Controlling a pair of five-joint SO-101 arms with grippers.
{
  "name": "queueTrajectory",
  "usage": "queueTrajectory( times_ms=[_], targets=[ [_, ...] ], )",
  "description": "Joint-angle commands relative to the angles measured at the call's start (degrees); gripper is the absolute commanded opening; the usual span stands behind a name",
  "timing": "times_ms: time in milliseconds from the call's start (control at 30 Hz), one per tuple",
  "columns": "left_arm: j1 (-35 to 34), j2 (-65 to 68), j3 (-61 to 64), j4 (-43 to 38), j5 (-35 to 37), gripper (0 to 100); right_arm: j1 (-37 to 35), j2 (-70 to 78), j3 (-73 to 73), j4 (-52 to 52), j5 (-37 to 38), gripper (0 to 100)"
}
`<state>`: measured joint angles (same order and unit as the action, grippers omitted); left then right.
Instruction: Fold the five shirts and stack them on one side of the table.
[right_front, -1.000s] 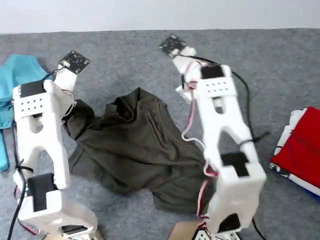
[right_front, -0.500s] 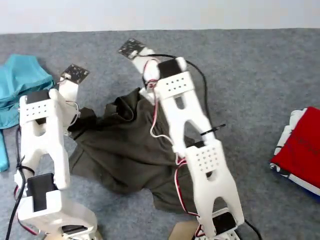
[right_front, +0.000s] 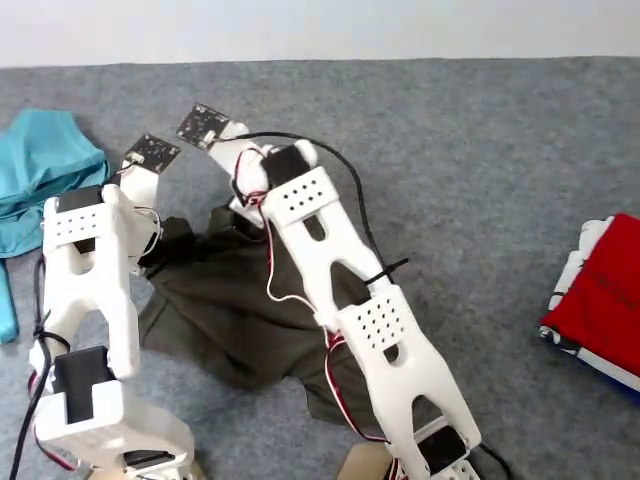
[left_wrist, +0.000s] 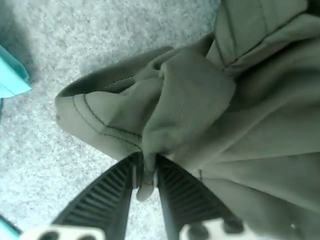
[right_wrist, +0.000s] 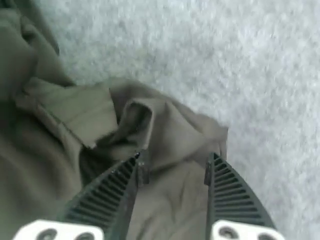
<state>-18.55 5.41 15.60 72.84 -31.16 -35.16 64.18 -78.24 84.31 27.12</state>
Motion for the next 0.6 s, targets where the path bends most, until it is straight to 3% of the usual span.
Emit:
queueTrajectory(
  times_ms=[0,267,567],
  targets=[
    [-0.4,-0.6,-0.2,-1.0,1.0,0,-0.4,0.5,-2.9,-4.2,-0.4,19.4],
    [-0.4,-0.6,-0.2,-1.0,1.0,0,-0.5,4.9,-3.0,-8.5,-0.4,19.2],
    [-0.4,-0.6,-0.2,-1.3,1.0,0,-0.1,-0.6,-3.2,-5.7,-0.7,19.2]
  ],
)
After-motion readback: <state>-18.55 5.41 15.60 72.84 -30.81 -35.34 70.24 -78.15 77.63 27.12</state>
